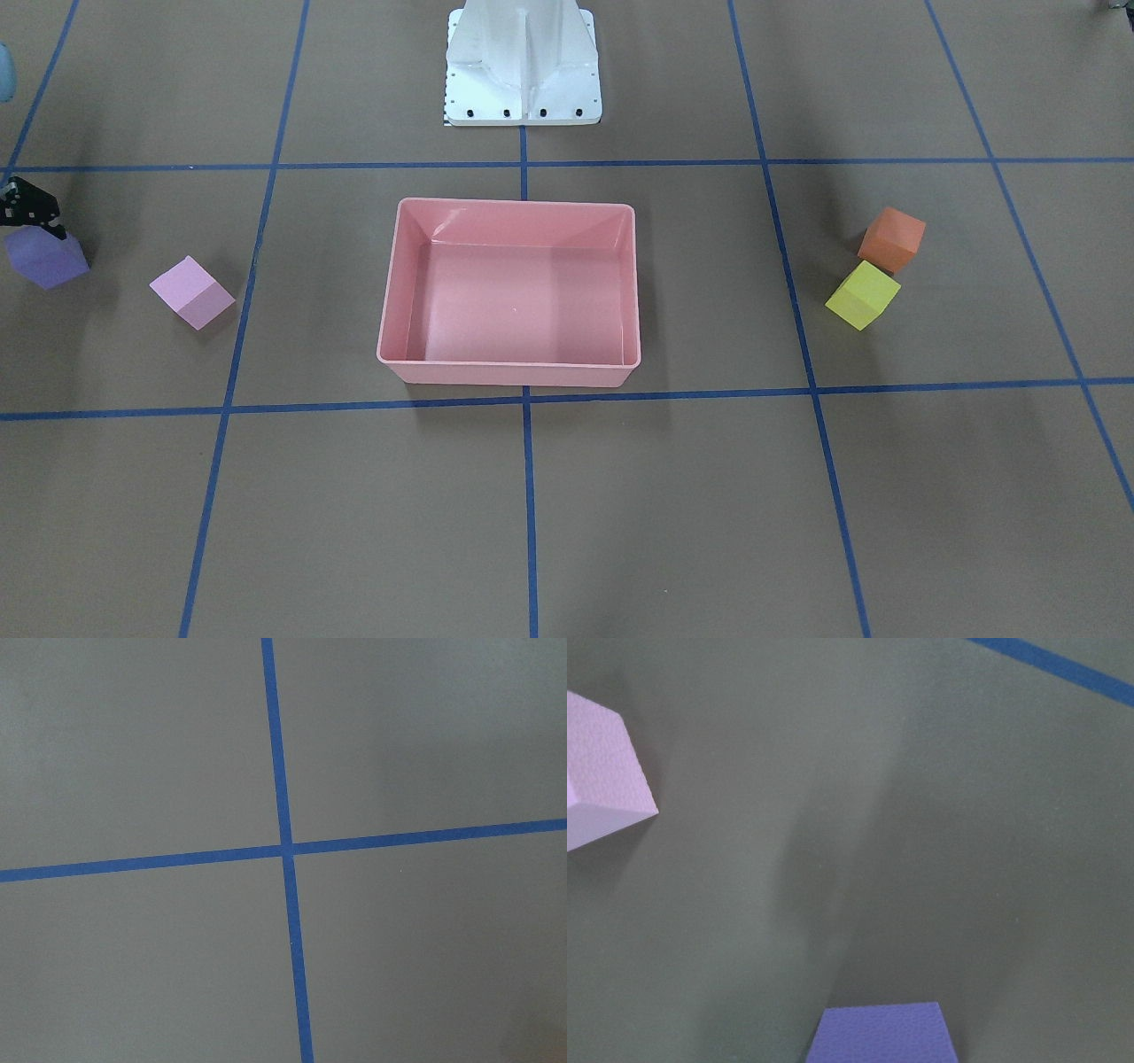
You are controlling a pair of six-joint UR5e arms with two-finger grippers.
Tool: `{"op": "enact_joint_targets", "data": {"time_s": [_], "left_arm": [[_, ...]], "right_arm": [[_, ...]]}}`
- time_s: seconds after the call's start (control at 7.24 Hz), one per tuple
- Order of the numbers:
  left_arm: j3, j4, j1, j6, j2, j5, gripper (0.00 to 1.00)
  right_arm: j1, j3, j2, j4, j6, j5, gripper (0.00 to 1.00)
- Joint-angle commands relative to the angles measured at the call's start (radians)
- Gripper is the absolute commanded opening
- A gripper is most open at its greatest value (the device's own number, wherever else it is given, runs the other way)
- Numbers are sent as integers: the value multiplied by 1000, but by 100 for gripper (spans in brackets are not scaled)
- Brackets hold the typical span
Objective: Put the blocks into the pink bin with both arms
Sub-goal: 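Lower the right gripper and grasp the purple cube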
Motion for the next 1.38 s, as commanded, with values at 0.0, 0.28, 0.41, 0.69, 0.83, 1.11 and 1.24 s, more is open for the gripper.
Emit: {"op": "enact_joint_targets", "data": {"time_s": [0.0, 0.28, 0.41, 0.69, 0.83, 1.11, 1.24], "left_arm": [[2, 0, 0, 2, 0, 0, 100], [2, 0, 0, 2, 0, 0, 100], [2, 0, 0, 0, 0, 0, 100], [0, 0, 0, -2, 0, -1, 100], [-8, 0, 3, -44, -14, -3, 100], [-2, -114, 137, -267, -73, 0, 99], [0, -158, 229, -363, -109, 6, 99]], "right_arm": [[-42, -6, -3, 0, 1, -21, 98], [-51, -15, -3, -1, -5, -29, 60], [-53, -20, -6, -2, -13, -38, 26], [-50, -18, -12, -6, -10, -41, 0], [-40, 18, 3, -11, 10, -37, 0], [-36, 26, 175, -70, 283, -40, 0], [-54, 17, 296, -84, 467, -40, 0]]}}
